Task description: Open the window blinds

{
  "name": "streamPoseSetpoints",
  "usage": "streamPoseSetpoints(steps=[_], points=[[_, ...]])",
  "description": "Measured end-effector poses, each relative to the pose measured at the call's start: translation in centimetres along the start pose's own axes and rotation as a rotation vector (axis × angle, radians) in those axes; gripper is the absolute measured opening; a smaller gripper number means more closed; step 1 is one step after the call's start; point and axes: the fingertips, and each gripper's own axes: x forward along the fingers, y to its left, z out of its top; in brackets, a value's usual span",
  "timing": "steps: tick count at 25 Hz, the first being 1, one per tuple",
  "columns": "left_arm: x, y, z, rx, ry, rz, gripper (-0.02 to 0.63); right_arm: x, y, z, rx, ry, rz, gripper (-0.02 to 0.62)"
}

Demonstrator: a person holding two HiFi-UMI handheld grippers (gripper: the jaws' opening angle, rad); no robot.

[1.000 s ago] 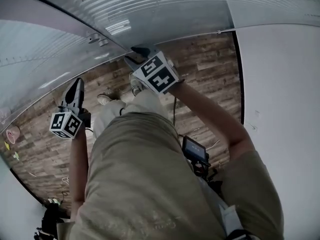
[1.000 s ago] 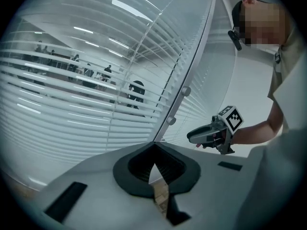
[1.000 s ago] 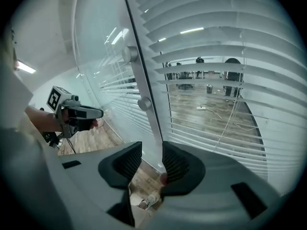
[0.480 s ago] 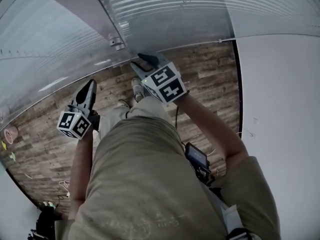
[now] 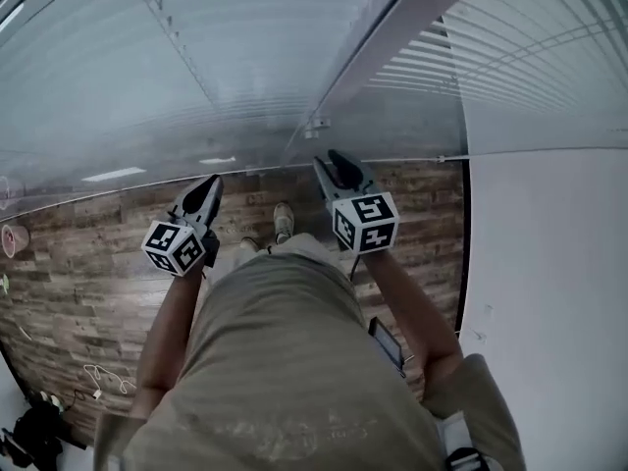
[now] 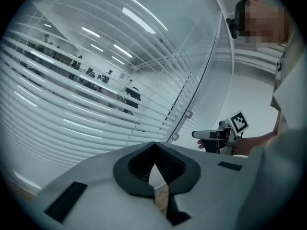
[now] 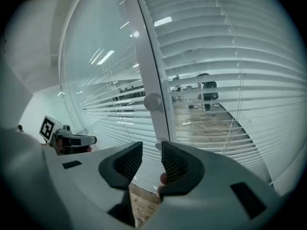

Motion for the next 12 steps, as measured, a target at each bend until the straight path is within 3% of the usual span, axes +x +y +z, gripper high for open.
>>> streamPoseSetpoints(steps=[6, 12], points=[[-1.6, 0.1, 2.7, -0.03, -0.015, -0.005, 0.012, -1.8, 0.8, 3.2, -0.005, -0.065, -0.07, 0.132], [-3.4, -0.9, 3.5, 0.041, -0.065, 0.042, 0.012, -3.4, 1.5, 4.6, -0.024, -0.158, -0.078, 0.132]])
